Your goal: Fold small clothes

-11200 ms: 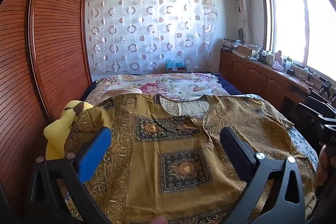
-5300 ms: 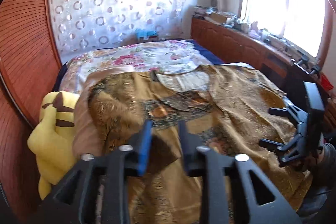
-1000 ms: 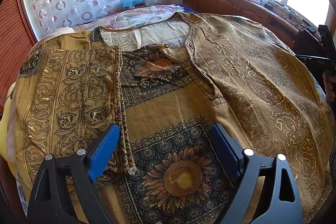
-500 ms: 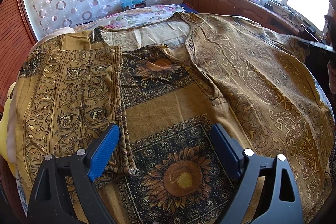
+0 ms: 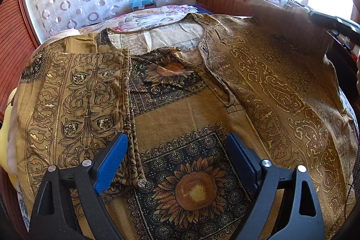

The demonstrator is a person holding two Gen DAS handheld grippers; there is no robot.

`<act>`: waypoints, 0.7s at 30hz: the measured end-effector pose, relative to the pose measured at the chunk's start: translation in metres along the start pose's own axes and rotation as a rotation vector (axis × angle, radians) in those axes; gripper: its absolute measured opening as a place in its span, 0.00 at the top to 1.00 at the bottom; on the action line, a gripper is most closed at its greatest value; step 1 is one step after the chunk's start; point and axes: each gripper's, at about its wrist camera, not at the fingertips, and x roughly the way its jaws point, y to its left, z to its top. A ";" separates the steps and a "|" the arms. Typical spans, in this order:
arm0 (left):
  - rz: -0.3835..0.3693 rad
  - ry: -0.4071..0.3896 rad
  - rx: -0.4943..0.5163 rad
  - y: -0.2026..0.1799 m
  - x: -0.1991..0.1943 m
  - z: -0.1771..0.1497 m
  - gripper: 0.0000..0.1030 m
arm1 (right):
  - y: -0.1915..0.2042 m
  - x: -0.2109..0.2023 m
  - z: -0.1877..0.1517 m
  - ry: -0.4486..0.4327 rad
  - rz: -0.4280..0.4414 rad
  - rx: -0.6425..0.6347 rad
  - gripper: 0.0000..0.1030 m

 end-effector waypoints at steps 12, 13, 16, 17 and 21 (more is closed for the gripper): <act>0.001 0.000 -0.001 -0.001 0.000 0.000 0.13 | -0.057 0.022 -0.021 0.138 -0.069 0.114 0.55; 0.002 -0.001 -0.001 -0.001 0.000 -0.001 0.13 | -0.060 0.026 -0.024 0.150 -0.071 0.127 0.55; 0.016 -0.005 -0.011 -0.001 -0.003 -0.001 0.13 | -0.060 0.041 -0.024 0.188 -0.072 0.159 0.55; 0.024 -0.013 -0.018 0.001 -0.004 -0.001 0.13 | -0.060 0.043 -0.025 0.192 -0.073 0.162 0.55; 0.034 -0.067 -0.037 0.012 -0.020 0.001 0.13 | -0.052 0.063 -0.015 0.189 -0.083 0.165 0.49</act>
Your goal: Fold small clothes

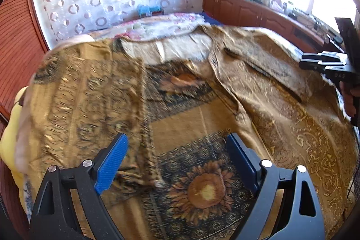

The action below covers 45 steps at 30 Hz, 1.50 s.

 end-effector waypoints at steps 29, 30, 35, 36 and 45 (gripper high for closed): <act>0.161 -0.032 -0.174 0.178 0.016 0.047 0.13 | -0.034 0.088 0.052 0.055 -0.021 0.009 0.32; 0.159 -0.027 -0.179 0.179 0.018 0.046 0.13 | -0.035 0.088 0.052 0.055 -0.022 0.009 0.31; 0.140 0.010 -0.217 0.185 0.029 0.040 0.13 | -0.037 0.086 0.051 0.059 -0.028 0.018 0.28; 0.133 0.012 -0.221 0.185 0.029 0.039 0.13 | -0.037 0.086 0.051 0.059 -0.027 0.019 0.27; 0.006 -0.020 -0.317 0.197 0.020 0.037 0.48 | -0.037 0.086 0.051 0.060 -0.031 0.023 0.25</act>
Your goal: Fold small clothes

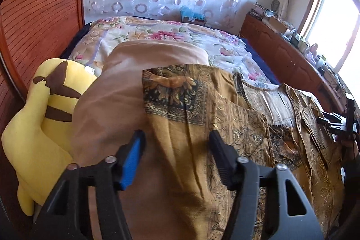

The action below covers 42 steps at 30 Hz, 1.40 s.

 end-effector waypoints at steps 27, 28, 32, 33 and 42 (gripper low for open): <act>0.002 -0.095 0.070 -0.032 -0.031 0.003 0.96 | 0.001 -0.001 0.000 0.001 -0.004 0.003 0.22; -0.003 -0.105 0.084 -0.037 -0.034 0.002 0.96 | 0.001 -0.001 0.000 0.001 -0.004 0.003 0.22; -0.018 -0.111 0.125 -0.056 -0.038 0.001 0.96 | 0.001 -0.001 0.000 0.001 -0.004 0.004 0.22; -0.012 -0.105 0.134 -0.058 -0.036 0.001 0.96 | 0.001 -0.001 0.000 0.001 -0.003 0.004 0.22; -0.060 -0.119 0.157 -0.080 -0.043 -0.012 0.97 | -0.001 -0.001 0.000 0.003 0.008 0.007 0.22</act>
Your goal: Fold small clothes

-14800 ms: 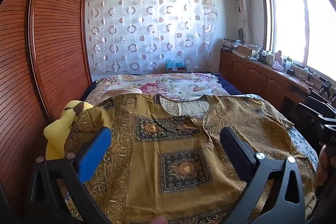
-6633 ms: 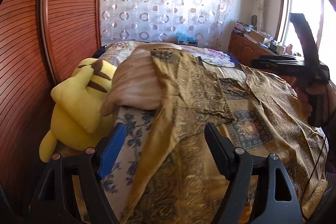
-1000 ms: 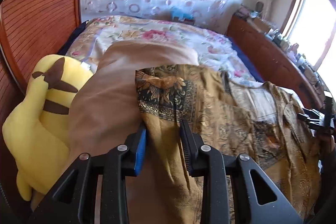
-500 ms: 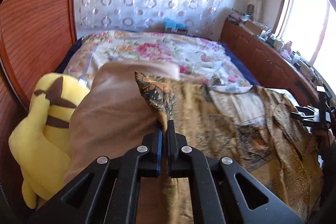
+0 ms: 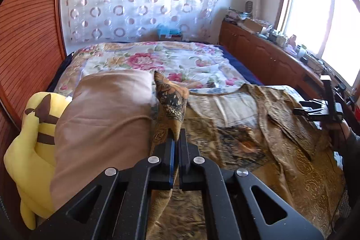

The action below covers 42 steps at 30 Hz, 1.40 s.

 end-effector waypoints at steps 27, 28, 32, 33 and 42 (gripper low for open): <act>-0.013 -0.174 -0.062 -0.001 -0.131 -0.077 0.97 | 0.053 -0.170 -0.071 -0.274 0.060 -0.095 0.97; -0.005 -0.172 -0.065 0.002 -0.136 -0.086 0.97 | 0.055 -0.180 -0.085 -0.277 0.062 -0.093 0.98; 0.017 -0.157 -0.115 0.016 -0.149 -0.122 0.97 | 0.055 -0.216 -0.143 -0.279 0.094 -0.059 0.98; 0.026 -0.151 -0.122 0.018 -0.151 -0.130 0.97 | 0.053 -0.224 -0.155 -0.275 0.104 -0.049 0.98; 0.102 -0.073 -0.147 0.033 -0.147 -0.171 0.97 | 0.039 -0.249 -0.232 -0.156 0.114 0.020 0.99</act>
